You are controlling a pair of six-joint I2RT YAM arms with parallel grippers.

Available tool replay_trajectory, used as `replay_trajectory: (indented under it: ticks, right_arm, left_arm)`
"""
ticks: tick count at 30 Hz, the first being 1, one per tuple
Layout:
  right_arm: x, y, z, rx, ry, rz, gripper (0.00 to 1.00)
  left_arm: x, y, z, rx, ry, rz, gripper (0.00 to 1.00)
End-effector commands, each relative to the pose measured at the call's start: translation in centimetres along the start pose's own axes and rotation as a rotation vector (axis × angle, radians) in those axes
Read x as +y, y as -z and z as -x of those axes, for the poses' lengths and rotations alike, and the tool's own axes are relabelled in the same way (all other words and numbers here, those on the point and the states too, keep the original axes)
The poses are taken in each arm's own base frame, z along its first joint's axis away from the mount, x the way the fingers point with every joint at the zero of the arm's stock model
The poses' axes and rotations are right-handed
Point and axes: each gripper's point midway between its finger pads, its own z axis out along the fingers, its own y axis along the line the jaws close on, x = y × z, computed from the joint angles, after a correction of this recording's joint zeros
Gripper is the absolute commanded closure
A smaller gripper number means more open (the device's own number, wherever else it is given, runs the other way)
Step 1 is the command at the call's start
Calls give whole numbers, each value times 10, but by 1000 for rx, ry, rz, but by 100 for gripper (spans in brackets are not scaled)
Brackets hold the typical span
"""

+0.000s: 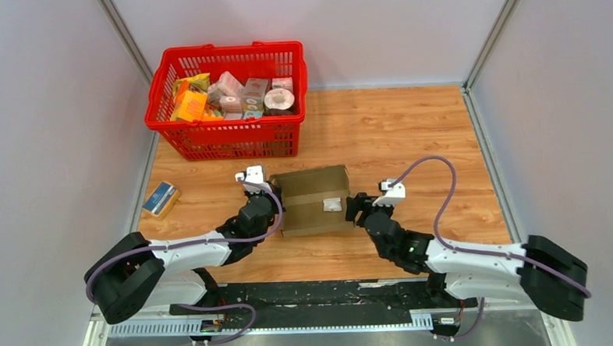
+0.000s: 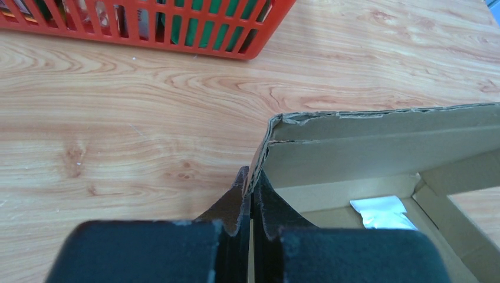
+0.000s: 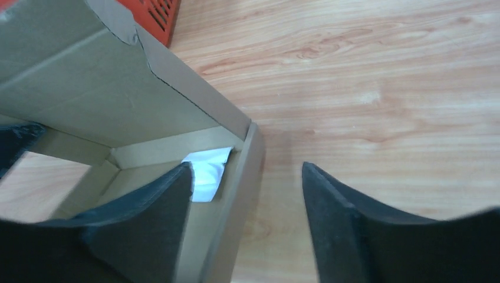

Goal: Fold the paper box

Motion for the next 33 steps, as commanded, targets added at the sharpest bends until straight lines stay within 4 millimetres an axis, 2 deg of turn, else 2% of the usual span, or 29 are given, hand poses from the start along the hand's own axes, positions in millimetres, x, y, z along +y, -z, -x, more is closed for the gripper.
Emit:
replay_trajectory:
  ticks: [1, 2, 3, 5, 6, 8, 9, 10, 12, 13, 15, 16, 17, 18, 19, 21, 22, 27, 30, 33]
  right_arm:
    - [-31, 31, 6, 94, -41, -103, 18]
    - [-33, 37, 8, 113, -61, -104, 15]
    - [-24, 45, 17, 150, -81, -69, 12]
    - [-27, 60, 25, 186, -48, -19, 0]
    - [-16, 69, 30, 229, -54, 43, 0]
    - [-8, 77, 52, 236, -94, 107, 0]
    - [7, 85, 53, 280, -77, 201, 0]
    - [15, 86, 73, 260, -105, 232, 0]
    - [32, 94, 83, 327, -94, 326, 0]
    - [33, 86, 101, 328, -122, 296, 0]
    - [42, 86, 108, 392, -150, 325, 0]
    - [36, 72, 107, 425, -187, 267, 0]
    - [43, 69, 118, 437, -216, 285, 0]
    - [47, 67, 116, 492, -250, 299, 0]
    - [38, 48, 111, 537, -312, 226, 0]
    - [41, 36, 114, 588, -378, 217, 0]
    - [33, 22, 108, 612, -406, 160, 0]
    - [46, 4, 99, 683, -495, 158, 0]
    - [45, -8, 85, 721, -488, 136, 0]
    - [46, -16, 86, 716, -487, 126, 1]
  left_arm:
    - [2, 5, 8, -37, -23, 13, 100]
    - [3, 6, 8, -35, -32, 19, 100]
    - [2, 7, 9, -36, -47, 18, 100]
    - [0, 8, 11, -39, -63, 13, 100]
    - [-2, 8, 13, -42, -74, 10, 100]
    - [-4, 7, 14, -41, -89, 9, 100]
    - [-4, 7, 15, -42, -99, 7, 100]
    - [-5, 7, 15, -42, -104, 7, 100]
    - [-5, 7, 15, -43, -115, 8, 100]
    - [-5, 7, 15, -41, -119, 7, 100]
    - [-5, 7, 13, -38, -129, 7, 100]
    - [-5, 8, 13, -38, -131, 7, 100]
    - [-5, 8, 13, -38, -133, 10, 100]
    - [-5, 8, 12, -38, -137, 7, 100]
    - [-6, 8, 14, -42, -137, 5, 100]
    - [-7, 9, 14, -43, -150, 4, 100]
    - [-8, 10, 16, -48, -148, 3, 100]
    - [-7, 13, 19, -56, -168, 10, 100]
    - [-9, 12, 19, -58, -177, 5, 100]
    - [-13, 10, 17, -59, -191, -1, 100]
